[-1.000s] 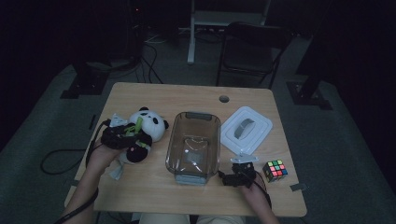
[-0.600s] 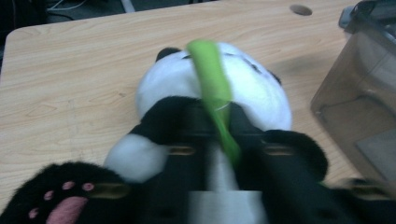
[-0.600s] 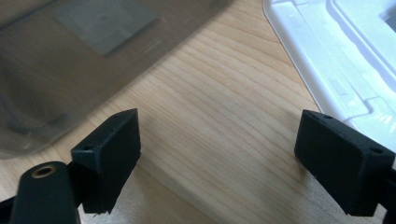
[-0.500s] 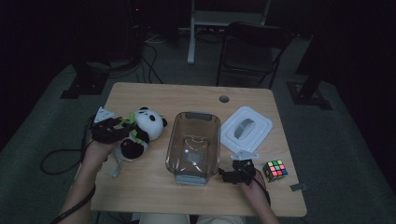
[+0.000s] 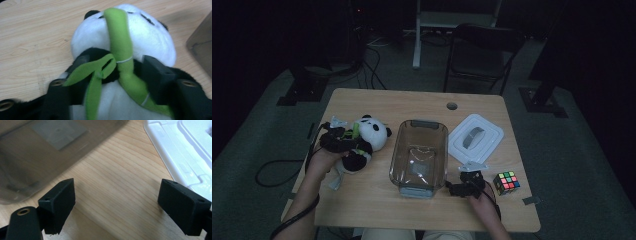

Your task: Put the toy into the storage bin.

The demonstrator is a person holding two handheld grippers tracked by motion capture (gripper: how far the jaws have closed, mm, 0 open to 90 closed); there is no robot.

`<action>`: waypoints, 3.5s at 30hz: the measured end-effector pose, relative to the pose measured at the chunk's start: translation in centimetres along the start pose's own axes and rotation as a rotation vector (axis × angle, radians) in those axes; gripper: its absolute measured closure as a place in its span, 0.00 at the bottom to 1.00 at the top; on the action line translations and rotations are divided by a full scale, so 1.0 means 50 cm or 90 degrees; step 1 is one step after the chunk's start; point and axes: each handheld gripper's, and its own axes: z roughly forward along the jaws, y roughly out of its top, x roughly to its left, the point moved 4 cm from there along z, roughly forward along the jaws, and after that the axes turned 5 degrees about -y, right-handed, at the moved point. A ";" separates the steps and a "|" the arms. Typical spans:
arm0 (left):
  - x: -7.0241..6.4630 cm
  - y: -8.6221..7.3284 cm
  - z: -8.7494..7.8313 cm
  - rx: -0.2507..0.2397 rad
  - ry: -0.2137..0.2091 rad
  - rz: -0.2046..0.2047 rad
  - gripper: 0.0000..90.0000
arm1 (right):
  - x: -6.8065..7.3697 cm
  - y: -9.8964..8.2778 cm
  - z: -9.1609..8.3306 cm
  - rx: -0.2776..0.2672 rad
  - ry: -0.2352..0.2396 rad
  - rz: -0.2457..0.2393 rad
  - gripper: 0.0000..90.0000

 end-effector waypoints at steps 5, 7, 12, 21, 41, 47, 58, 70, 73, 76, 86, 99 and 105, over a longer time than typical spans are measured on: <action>0.000 -0.001 0.001 0.002 0.010 0.002 0.73 | 0.007 0.006 0.000 -0.004 0.008 -0.002 0.16; 0.000 -0.001 0.000 -0.010 0.019 -0.006 0.75 | 0.007 0.008 0.001 -0.004 0.010 -0.003 0.16; -0.003 0.003 -0.015 -0.040 0.012 -0.017 0.78 | 0.009 0.014 0.001 -0.009 0.011 -0.004 0.16; -0.003 0.016 -0.084 -0.110 -0.010 -0.064 0.79 | 0.039 0.023 0.009 -0.010 0.024 -0.025 0.17; -0.009 0.080 -0.215 -0.242 -0.071 -0.042 0.78 | 0.104 0.035 0.023 -0.020 0.070 -0.058 0.15; -0.042 0.098 -0.225 -0.264 -0.123 -0.016 0.78 | 0.090 0.025 0.020 -0.018 0.066 -0.044 0.15; -0.124 0.143 -0.225 -0.250 -0.137 0.013 0.78 | 0.106 0.038 0.027 -0.019 0.074 -0.048 0.15; -0.172 0.176 -0.213 -0.252 -0.158 0.041 0.78 | 0.217 0.104 0.066 -0.032 0.103 -0.112 0.15; -0.183 0.177 -0.199 -0.243 -0.157 0.040 0.78 | 0.225 0.111 0.075 -0.037 0.112 -0.104 0.15; -0.189 0.175 -0.185 -0.233 -0.152 0.043 0.78 | 0.231 0.117 0.086 -0.036 0.117 -0.095 0.15; -0.227 0.168 -0.137 -0.193 -0.157 0.052 0.78 | 0.213 0.104 0.085 -0.039 0.104 -0.073 0.15; -0.244 0.145 -0.111 -0.158 -0.151 0.059 0.77 | 0.195 0.091 0.083 -0.036 0.102 -0.061 0.15; -0.247 0.136 -0.106 -0.142 -0.141 0.069 0.76 | 0.188 0.092 0.080 -0.039 0.098 -0.057 0.15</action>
